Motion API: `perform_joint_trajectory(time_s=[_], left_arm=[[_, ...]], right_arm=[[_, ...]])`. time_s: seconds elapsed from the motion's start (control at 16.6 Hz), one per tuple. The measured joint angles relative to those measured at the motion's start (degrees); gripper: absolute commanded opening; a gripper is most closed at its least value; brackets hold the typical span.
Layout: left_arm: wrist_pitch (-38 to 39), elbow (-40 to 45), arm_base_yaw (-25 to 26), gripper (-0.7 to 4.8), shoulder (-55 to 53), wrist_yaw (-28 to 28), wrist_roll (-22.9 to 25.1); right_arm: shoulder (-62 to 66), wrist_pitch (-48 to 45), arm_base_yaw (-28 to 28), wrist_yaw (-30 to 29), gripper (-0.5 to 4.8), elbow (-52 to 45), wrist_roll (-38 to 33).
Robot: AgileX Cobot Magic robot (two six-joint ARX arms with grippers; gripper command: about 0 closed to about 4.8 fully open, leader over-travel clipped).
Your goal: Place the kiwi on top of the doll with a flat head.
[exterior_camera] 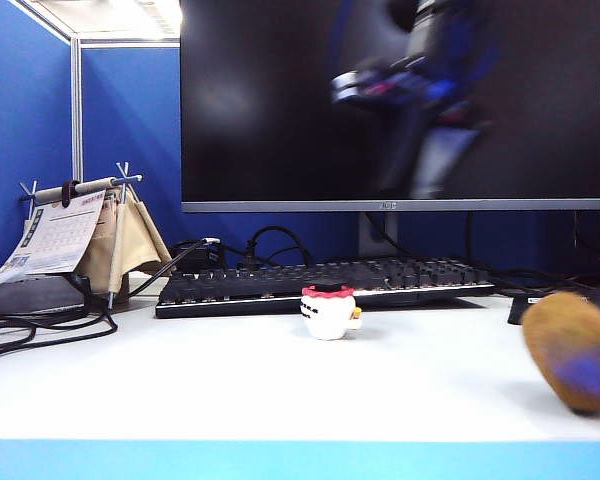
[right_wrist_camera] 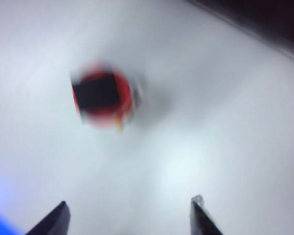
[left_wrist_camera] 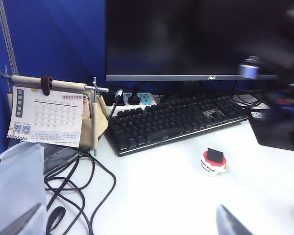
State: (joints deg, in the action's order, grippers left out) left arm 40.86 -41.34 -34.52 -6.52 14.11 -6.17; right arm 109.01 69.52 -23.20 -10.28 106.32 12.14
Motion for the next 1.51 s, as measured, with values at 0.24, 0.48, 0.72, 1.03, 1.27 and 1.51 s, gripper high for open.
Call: perform_joint_trajectory(time_s=[0.24,0.48,0.72,1.03,1.27,1.51], left_arm=[[-0.2,0.0,0.0,4.79,0.0,0.0,0.0],[-0.3,0.1,0.0,4.79,0.0,-1.6,0.0],[-0.3,1.0,0.0,4.79,0.0,-3.1,0.0],[-0.3,1.0,0.0,4.79,0.0,-5.1,0.0],[-0.3,1.0,0.0,4.79,0.0,-5.2,0.0],[-0.3,1.0,0.0,4.79,0.0,-6.2,0.1]], right_arm=[[-15.3,-3.5,0.4,0.0,3.15,-23.4,-0.4],[-30.0,-11.4,0.3,0.0,3.17,-41.8,-5.7],[-33.9,-12.5,0.3,1.6,4.55,-42.7,-10.8],[-33.8,-7.4,0.4,13.9,4.54,-42.8,-13.7],[-33.7,-10.5,0.5,14.5,4.53,-45.7,-18.8],[-31.9,-13.1,0.5,10.6,4.53,-50.2,-22.2]])
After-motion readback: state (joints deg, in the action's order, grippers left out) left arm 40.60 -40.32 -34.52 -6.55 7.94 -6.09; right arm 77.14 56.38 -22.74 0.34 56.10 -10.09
